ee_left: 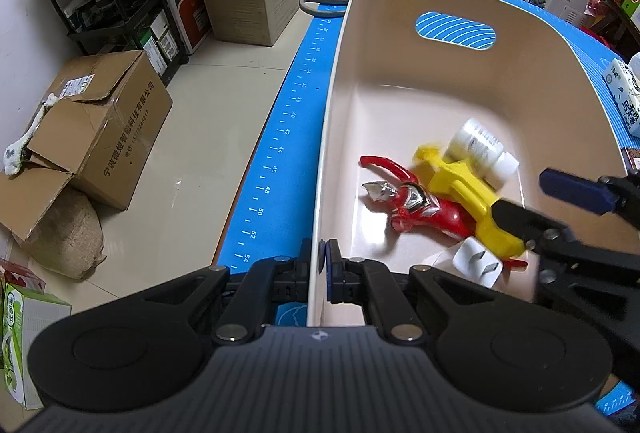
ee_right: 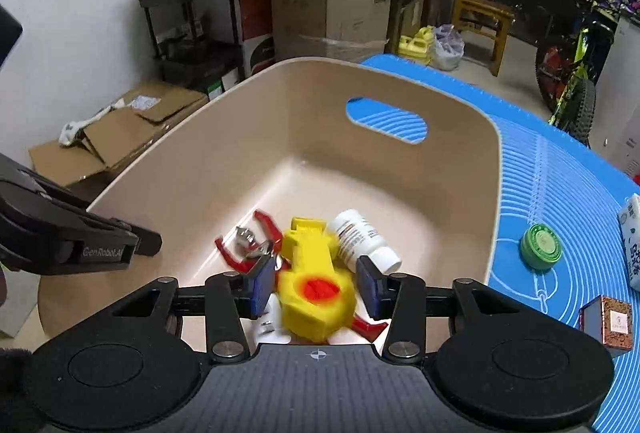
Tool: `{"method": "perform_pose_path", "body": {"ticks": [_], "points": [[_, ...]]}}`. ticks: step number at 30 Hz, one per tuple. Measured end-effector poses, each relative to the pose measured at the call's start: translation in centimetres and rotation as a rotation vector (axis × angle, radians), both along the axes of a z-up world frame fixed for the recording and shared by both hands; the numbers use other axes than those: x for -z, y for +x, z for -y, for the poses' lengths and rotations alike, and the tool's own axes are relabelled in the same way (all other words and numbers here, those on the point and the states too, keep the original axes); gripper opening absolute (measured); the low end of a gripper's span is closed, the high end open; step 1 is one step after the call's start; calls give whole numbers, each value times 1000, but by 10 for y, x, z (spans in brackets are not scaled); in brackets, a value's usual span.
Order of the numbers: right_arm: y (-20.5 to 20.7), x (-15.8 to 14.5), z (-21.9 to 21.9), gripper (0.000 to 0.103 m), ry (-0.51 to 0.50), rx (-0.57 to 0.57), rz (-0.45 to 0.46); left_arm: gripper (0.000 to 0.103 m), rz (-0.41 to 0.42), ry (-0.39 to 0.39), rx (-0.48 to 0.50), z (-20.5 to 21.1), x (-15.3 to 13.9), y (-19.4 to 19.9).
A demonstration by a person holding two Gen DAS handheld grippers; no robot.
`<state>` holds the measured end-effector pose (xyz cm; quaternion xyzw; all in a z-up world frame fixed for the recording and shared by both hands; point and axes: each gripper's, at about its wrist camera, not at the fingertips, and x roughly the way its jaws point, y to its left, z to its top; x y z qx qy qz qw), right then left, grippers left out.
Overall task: Organize rigid objects
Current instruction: 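Carry the yellow toy wrench into the basket and release it, then move the right tool to the black earbud case and grasp it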
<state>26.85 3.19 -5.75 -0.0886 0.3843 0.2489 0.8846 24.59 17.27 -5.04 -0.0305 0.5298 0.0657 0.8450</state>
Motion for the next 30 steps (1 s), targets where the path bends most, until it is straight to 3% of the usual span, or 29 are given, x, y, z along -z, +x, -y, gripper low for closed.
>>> {"method": "perform_pose_path", "body": {"ticks": [4, 17, 30], "points": [[-4, -14, 14, 63, 45, 31, 36, 8, 1, 0, 0, 0, 0, 0], [-16, -40, 88, 71, 86, 206, 97, 8, 0, 5, 0, 1, 0, 1], [-18, 1, 160, 74, -15, 357, -42, 8, 1, 7, -3, 1, 0, 1]]}}
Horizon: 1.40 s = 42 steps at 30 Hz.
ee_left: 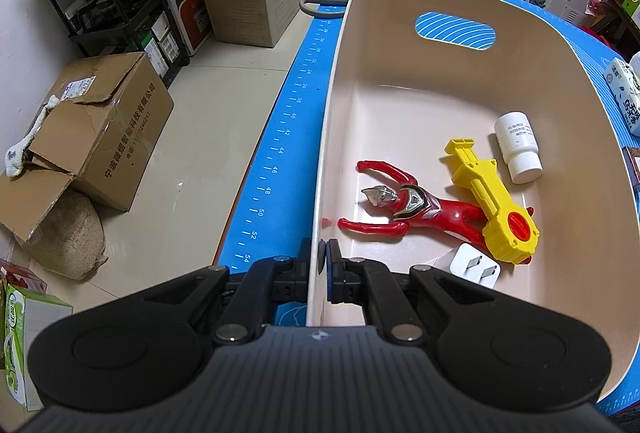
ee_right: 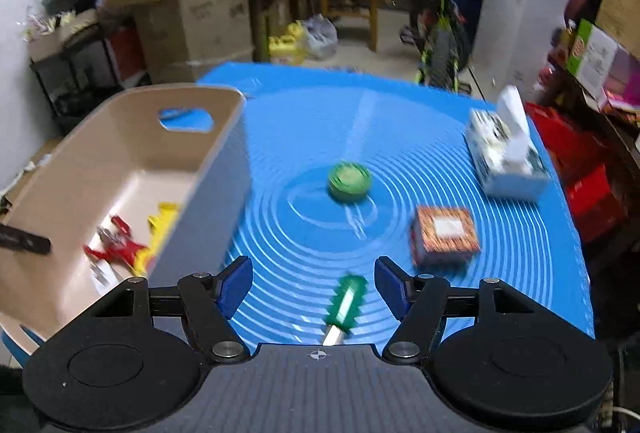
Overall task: Organize rigid objects
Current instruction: 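Move the right tool to the black earbud case and grasp it, then carry the black earbud case into the basket and release it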
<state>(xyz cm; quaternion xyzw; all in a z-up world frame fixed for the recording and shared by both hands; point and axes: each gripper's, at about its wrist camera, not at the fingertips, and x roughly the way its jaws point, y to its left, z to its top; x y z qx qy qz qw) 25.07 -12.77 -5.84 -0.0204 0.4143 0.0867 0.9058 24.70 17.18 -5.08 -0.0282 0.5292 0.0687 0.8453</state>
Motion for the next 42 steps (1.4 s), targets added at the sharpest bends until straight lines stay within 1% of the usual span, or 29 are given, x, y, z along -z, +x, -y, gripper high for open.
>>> {"method": "perform_pose_path", "body": {"ticks": [3, 8, 13, 16, 20, 23, 25, 27, 35, 42], "points": [[1, 17, 11, 74, -19, 27, -66, 8, 0, -1, -3, 0, -1, -1], [1, 42, 21, 74, -46, 20, -166, 8, 0, 1, -2, 0, -1, -1], [3, 63, 24, 74, -42, -6, -233, 8, 0, 2, -2, 0, -1, -1], [4, 73, 23, 74, -47, -26, -254, 8, 0, 1, -3, 0, -1, 0], [3, 82, 19, 72, -67, -48, -267, 9, -1, 5, -3, 0, -1, -1], [4, 83, 18, 68, -71, -55, -256, 9, 0, 3, -6, -1, -1, -1], [3, 82, 18, 59, -64, -57, -250, 9, 0, 4, -6, 0, 0, -1], [3, 81, 17, 56, -71, -63, -246, 9, 0, 5, -6, -1, 0, -1], [0, 78, 7, 56, -111, -89, -237, 9, 0, 6, -6, -1, 0, -1], [-5, 54, 1, 56, -103, -78, -166, 9, -1, 7, -6, -1, 0, -1]]}}
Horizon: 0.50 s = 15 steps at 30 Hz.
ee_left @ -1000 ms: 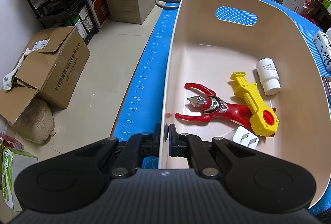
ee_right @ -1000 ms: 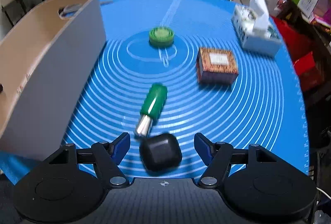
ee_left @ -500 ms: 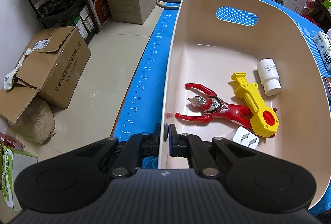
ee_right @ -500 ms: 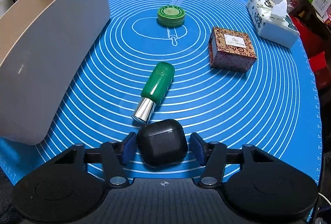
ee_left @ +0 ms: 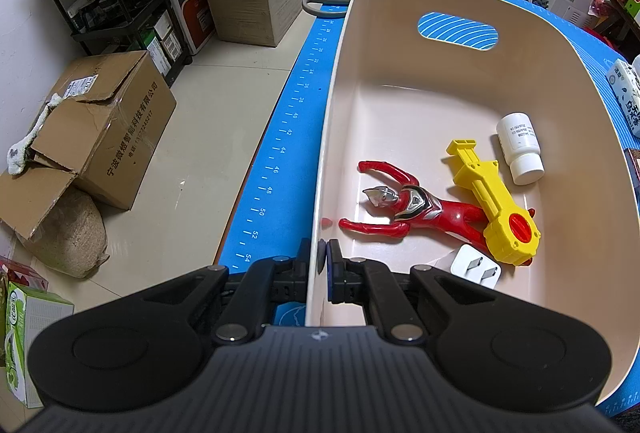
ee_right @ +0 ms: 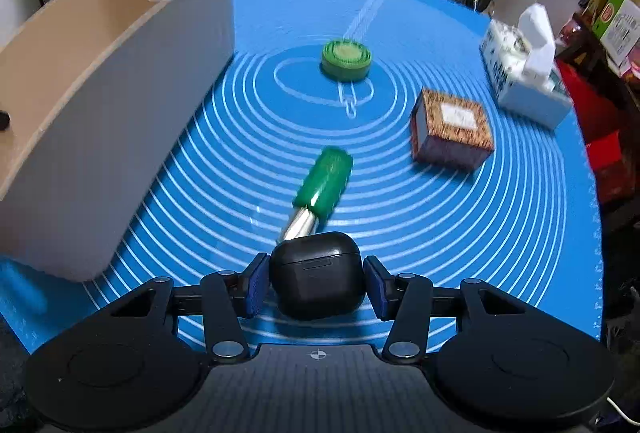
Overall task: Organize rigid objects
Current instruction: 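Carry the black earbud case into the basket and release it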
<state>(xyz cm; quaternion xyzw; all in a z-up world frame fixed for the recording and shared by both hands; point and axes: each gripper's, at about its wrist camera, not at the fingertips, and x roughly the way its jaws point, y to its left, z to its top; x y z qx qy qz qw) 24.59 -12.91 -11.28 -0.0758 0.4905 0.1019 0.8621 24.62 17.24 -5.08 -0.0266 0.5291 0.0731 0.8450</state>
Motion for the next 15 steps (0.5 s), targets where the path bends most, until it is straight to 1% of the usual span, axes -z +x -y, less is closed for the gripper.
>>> {"method": "perform_pose_path", "body": {"ticks": [6, 15], "points": [[0, -28, -5, 56, 53, 19, 95, 9, 0, 2, 0, 1, 1, -1], [1, -67, -25, 56, 124, 36, 247, 9, -1, 5, 1, 1, 1, 0]]}}
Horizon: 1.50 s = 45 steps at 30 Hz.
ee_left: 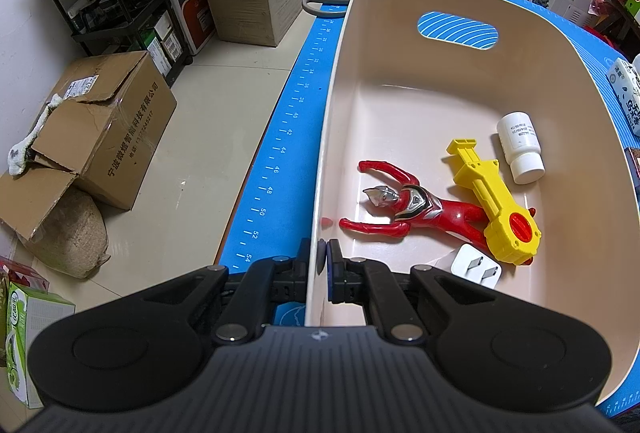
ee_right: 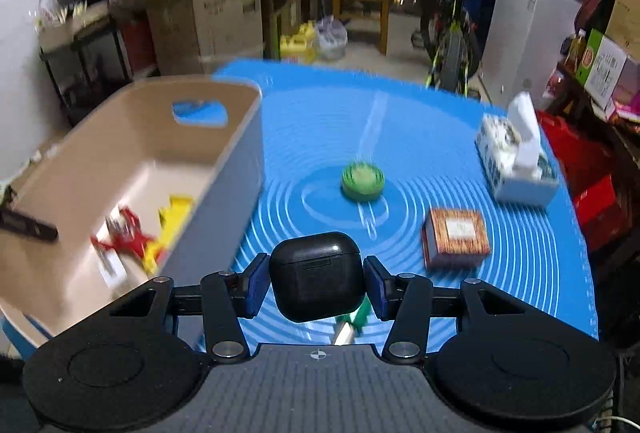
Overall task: Organize rigid objects
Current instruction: 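Carry the black earbud case into the basket and release it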
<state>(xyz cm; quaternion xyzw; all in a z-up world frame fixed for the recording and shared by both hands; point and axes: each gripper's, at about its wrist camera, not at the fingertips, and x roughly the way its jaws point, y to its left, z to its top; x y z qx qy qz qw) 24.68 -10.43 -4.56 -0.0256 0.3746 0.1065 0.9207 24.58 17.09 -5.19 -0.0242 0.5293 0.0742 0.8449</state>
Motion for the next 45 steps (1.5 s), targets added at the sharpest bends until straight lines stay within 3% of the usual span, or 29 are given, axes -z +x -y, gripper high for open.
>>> {"method": "perform_pose_path", "body": {"ticks": [9, 18, 28, 39, 42, 45], "points": [[11, -27, -30, 56, 93, -50, 125, 9, -2, 7, 2, 1, 1, 0], [26, -26, -85, 56, 107, -157, 147, 9, -3, 12, 3, 3, 0, 1], [41, 6, -155, 56, 30, -280, 7, 9, -5, 14, 7, 3, 0, 1], [50, 35, -170, 56, -16, -316, -190, 9, -5, 14, 11, 2, 0, 2], [50, 34, -167, 57, 3, -307, -183, 9, -5, 15, 11, 2, 0, 2], [47, 28, -157, 67, 45, -282, -155, 9, -5, 16, 10, 2, 1, 2]]}}
